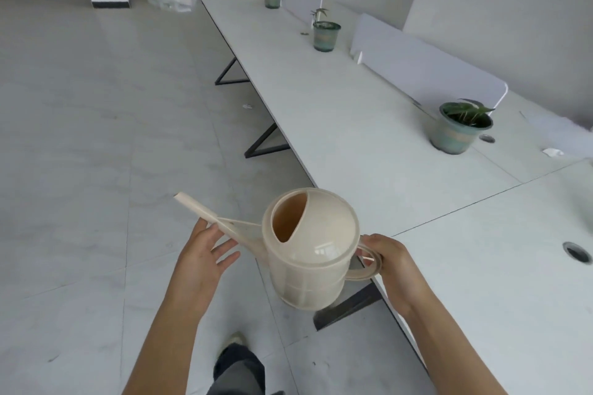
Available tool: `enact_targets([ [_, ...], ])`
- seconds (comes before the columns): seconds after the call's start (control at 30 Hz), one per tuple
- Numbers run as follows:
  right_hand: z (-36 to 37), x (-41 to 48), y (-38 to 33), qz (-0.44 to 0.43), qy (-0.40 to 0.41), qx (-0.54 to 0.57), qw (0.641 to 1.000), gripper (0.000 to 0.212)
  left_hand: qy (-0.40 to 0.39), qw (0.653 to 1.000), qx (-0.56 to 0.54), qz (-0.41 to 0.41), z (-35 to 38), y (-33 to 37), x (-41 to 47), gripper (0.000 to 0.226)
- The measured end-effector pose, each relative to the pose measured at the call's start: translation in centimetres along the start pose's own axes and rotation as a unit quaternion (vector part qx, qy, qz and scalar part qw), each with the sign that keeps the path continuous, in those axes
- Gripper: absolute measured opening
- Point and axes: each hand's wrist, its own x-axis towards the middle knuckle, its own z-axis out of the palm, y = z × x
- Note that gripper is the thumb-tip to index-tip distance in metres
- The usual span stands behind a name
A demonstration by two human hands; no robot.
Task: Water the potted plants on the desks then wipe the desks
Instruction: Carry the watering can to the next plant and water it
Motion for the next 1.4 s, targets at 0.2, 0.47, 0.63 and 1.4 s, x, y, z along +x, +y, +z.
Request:
enact_targets([
  [0.2,4.6,6.0,-2.4,-0.002,0.054,0.035,0.998,0.026,-0.096,0.995,0.035,-0.009,-0.4,6.3,9.7,0.041],
  [0.47,7.9,11.2,-4.0,0.019,0.117,0.071,0.99,0.026,-0.157,0.986,0.044,-0.043,0.2,8.9,18.3,0.049],
  [0.63,6.8,14.2,-4.8,0.038,0.163,0.082,0.982,0.021,-0.2,0.976,0.068,-0.061,2.6,8.7,22.4,0.049],
  [1.4,-4.7,30.2,-8.5,0.058,0.354,0.132,0.924,0.02,-0.347,0.913,0.143,-0.162,26.1,4.8,43.8,0.051],
])
